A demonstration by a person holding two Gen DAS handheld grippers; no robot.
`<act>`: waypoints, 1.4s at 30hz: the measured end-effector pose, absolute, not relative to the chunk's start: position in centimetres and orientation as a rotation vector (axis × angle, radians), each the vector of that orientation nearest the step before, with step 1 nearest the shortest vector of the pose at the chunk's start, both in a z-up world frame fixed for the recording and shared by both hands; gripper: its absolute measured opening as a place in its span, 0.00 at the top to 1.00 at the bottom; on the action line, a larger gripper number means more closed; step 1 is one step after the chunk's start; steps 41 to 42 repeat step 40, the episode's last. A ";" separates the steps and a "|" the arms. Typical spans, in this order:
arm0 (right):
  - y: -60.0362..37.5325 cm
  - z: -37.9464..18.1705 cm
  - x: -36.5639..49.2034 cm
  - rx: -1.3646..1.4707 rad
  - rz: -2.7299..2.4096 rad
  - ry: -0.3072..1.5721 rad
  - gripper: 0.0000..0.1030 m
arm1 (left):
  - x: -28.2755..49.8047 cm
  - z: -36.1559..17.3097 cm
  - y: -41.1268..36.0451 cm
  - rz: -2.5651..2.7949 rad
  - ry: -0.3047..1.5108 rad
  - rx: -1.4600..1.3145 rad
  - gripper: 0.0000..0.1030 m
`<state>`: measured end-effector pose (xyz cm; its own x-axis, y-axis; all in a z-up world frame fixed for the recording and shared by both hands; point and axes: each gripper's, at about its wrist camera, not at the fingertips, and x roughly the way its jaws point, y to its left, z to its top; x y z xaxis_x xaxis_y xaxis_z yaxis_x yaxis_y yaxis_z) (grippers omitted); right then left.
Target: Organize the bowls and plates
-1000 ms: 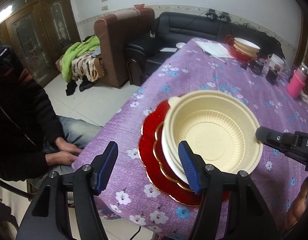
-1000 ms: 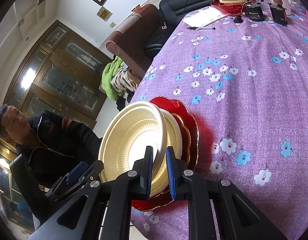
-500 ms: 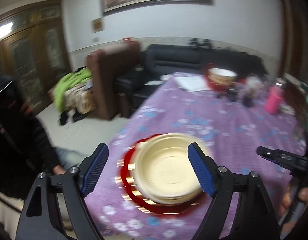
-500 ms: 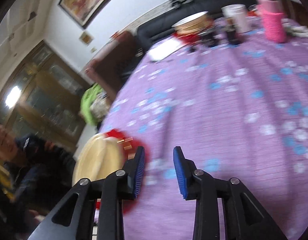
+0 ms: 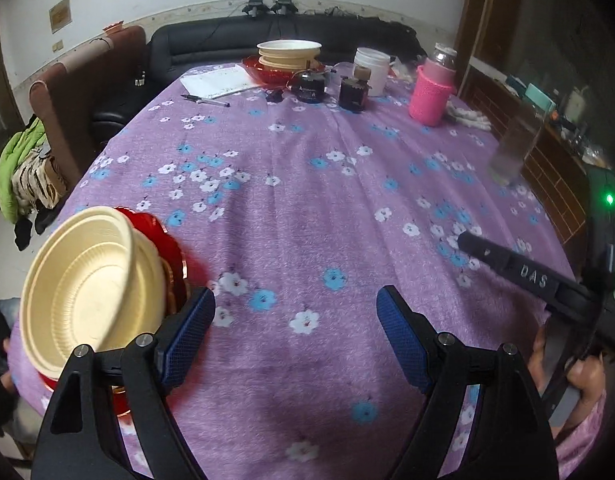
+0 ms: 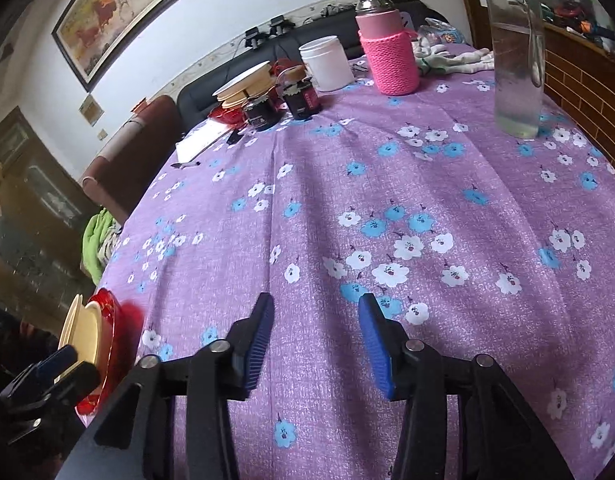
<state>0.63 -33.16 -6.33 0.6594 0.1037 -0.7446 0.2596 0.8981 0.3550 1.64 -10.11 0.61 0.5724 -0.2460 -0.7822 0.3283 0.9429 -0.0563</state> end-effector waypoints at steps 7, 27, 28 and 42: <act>-31.0 -6.6 0.3 0.447 -0.002 0.826 0.50 | 0.2 0.6 -9.1 -0.290 0.827 0.081 0.19; -10.7 -1.3 -0.1 0.162 0.518 0.711 0.51 | -1.3 3.7 8.0 0.160 0.660 -0.023 0.19; -9.7 -1.2 -0.1 0.147 0.534 0.713 0.51 | -1.2 3.6 8.6 0.165 0.662 -0.035 0.19; -5.7 -1.4 0.1 0.062 0.569 0.706 0.51 | -0.9 3.7 10.6 0.143 0.600 -0.116 0.19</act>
